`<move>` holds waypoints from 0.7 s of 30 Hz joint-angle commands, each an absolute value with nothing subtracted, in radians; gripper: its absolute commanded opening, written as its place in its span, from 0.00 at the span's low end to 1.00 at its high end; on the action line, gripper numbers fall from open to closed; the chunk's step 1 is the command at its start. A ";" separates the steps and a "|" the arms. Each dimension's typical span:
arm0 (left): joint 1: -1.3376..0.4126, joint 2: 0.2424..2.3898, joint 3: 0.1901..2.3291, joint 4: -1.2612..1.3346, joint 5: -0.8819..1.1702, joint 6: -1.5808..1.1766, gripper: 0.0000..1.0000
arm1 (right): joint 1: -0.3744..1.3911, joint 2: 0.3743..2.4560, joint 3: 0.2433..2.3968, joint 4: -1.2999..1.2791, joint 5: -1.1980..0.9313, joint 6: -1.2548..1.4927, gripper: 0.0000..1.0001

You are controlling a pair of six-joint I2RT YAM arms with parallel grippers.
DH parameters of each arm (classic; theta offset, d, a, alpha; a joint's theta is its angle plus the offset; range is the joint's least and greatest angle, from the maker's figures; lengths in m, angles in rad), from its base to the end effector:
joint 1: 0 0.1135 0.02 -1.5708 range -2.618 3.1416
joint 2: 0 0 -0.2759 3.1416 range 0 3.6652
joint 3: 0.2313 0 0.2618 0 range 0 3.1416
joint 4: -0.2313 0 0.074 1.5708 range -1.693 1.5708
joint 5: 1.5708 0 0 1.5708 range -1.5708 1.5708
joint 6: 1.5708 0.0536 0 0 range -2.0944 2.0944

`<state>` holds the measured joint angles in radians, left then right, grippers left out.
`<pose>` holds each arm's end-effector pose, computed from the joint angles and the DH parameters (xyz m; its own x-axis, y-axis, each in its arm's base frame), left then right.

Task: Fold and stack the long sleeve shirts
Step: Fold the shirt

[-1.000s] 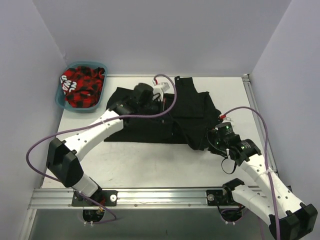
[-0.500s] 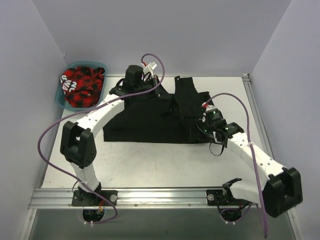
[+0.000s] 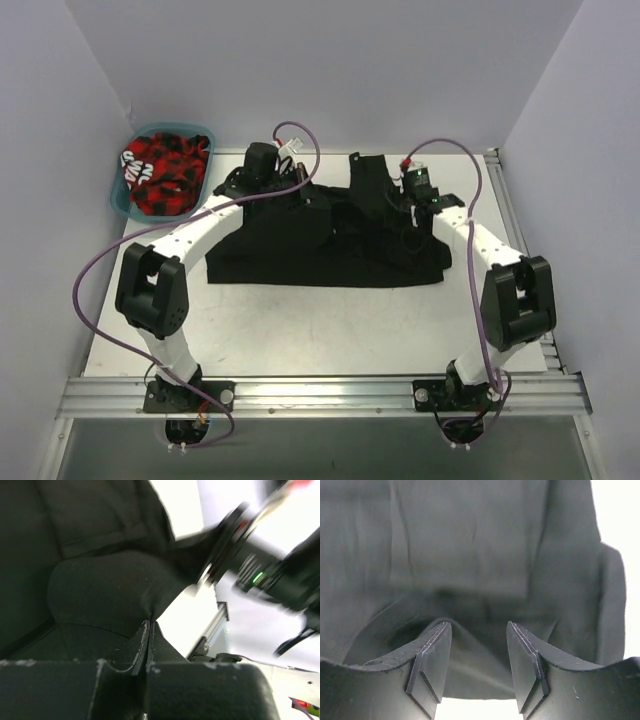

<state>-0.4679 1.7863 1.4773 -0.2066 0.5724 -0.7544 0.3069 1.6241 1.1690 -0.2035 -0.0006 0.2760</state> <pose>0.3828 -0.2260 0.3040 -0.8683 -0.2062 -0.4511 0.2814 0.5441 -0.7904 0.3726 0.1181 0.2528 -0.6438 0.0819 -0.7608 -0.1321 0.9674 0.2159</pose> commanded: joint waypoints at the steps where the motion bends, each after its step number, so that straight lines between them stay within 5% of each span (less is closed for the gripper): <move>1: -0.457 1.691 1.424 -0.218 0.540 -0.713 0.00 | 0.282 1.683 1.311 -0.196 0.070 0.224 0.48; 9: -0.437 1.677 1.243 -0.151 0.589 -0.782 0.00 | 0.256 1.802 1.485 -0.311 0.144 0.222 0.51; 19: -0.292 1.614 1.111 -0.129 0.484 -0.901 0.00 | 0.376 1.528 1.214 -0.321 0.051 0.294 0.60; 21: -0.261 1.618 1.127 -0.170 0.444 -0.870 0.14 | 0.397 1.482 1.160 -0.322 0.046 0.314 0.63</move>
<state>-0.3016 1.6745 1.1034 -0.1806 0.5270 -0.8734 0.3584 1.5661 1.2091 -0.3000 0.0639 0.2787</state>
